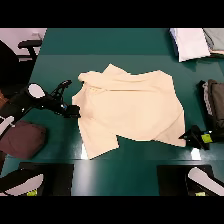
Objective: Fold the shirts.
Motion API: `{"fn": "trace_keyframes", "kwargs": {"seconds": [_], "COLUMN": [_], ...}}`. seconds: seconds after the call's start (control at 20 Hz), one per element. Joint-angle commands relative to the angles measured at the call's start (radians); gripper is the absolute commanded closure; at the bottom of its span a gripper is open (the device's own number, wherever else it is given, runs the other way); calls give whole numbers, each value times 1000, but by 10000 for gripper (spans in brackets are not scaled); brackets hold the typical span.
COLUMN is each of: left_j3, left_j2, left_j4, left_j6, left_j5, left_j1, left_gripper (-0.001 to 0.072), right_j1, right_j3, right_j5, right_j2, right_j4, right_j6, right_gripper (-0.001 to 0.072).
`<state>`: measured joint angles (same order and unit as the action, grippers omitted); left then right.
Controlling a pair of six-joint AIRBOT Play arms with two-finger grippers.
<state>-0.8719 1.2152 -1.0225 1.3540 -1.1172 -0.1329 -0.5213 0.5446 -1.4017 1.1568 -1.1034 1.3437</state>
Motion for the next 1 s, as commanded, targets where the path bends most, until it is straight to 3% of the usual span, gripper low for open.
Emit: {"fn": "trace_keyframes", "kwargs": {"seconds": [0.0, 0.05, 0.1, 0.3, 0.55, 0.8, 0.95], "left_j3": [-2, -8, -21, -143, -546, -1046, -1215], "left_j2": [-1, -1, -10, -181, -402, -447, -447], "left_j4": [1, 1, 0, -41, -85, -103, -153], "left_j6": [-2, -2, -6, 10, 56, 141, 168], "left_j5": [-11, -26, -37, -44, -50, -58, -14], "left_j1": [0, 0, 0, 3, 3, 3, 3], "left_gripper": [679, 680, 680, 680, 680, 681, 681], "right_j1": [99, 130, 166, 273, 327, 242, 161], "right_j3": [-8, -1, 16, 218, 719, 1196, 1389], "right_j5": [30, 30, 29, 21, 23, 14, -10], "right_j2": [42, 35, 12, -167, -357, -419, -392], "right_j4": [32, 32, 32, 40, 39, 30, 31], "right_j6": [-22, -37, -44, -43, -27, -17, 3], "right_gripper": [574, 670, 696, 696, 697, 697, 698]}}
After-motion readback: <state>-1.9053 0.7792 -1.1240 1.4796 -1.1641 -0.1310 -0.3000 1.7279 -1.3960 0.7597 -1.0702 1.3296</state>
